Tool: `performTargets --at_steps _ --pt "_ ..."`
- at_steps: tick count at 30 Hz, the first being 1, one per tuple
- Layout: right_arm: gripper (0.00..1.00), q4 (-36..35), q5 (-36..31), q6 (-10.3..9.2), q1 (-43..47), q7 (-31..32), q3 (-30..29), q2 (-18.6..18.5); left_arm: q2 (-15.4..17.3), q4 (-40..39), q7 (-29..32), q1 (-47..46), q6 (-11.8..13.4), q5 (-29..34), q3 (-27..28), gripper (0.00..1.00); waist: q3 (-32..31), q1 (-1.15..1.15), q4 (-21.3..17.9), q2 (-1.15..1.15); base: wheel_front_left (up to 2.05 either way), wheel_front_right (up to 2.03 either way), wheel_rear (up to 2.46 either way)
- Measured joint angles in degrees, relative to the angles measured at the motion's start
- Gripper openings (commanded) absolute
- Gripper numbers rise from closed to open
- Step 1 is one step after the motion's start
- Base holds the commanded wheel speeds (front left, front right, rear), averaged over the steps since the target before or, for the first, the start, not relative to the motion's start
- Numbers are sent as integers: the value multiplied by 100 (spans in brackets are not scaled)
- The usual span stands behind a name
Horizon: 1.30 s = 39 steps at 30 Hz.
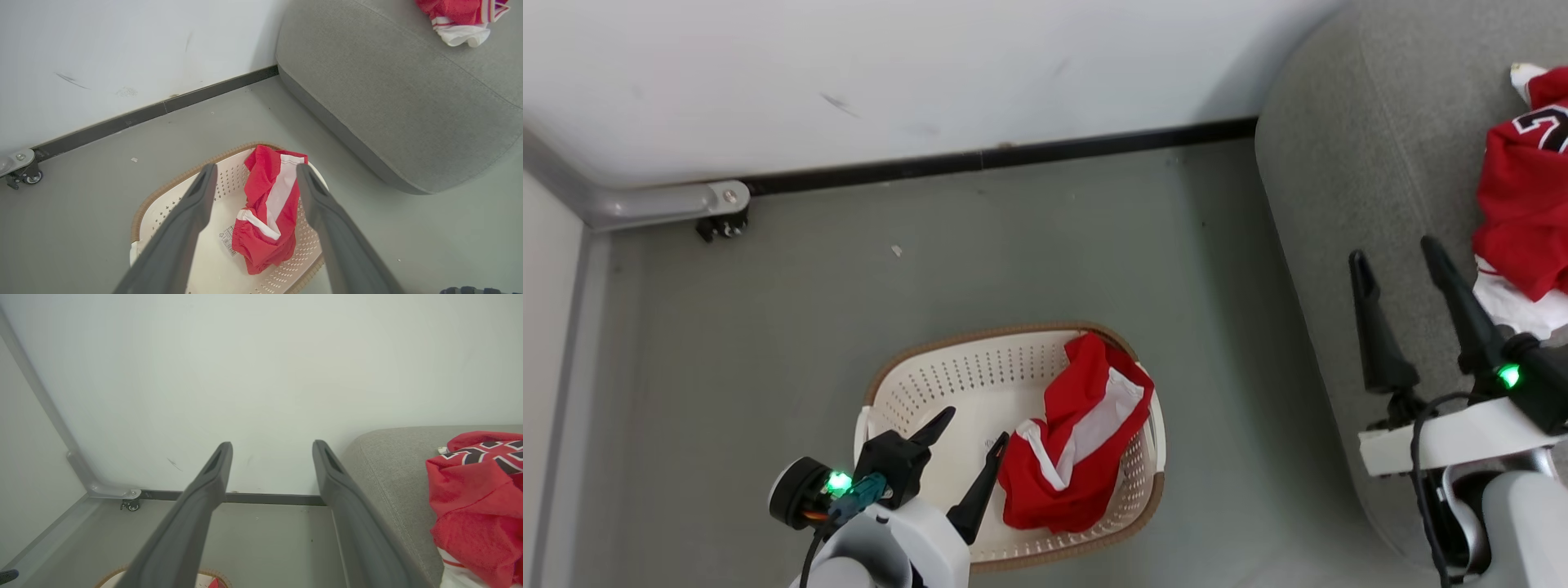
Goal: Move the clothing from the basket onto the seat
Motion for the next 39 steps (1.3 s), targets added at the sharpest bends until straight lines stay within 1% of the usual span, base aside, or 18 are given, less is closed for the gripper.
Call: performTargets --at_steps 7,15,23,39 --pt "100 -230 0 0 -426 8 -55 -1 -116 592 136 -401 -125 116 -140 100 493 0 -93 0 0 0 0" --pt "100 -459 -15 0 -1065 9 67 -7 -275 1140 190 -906 -246 207 -207 100 1054 0 -209 0 0 0 0" --pt "100 -588 -43 0 -1680 10 218 -14 -458 1700 235 -1276 -247 199 -110 100 1573 0 -331 0 0 0 0" --pt "100 -595 3 0 -2430 9 353 -22 -645 2571 225 -1874 -296 207 -162 100 2448 0 -630 0 0 0 0"
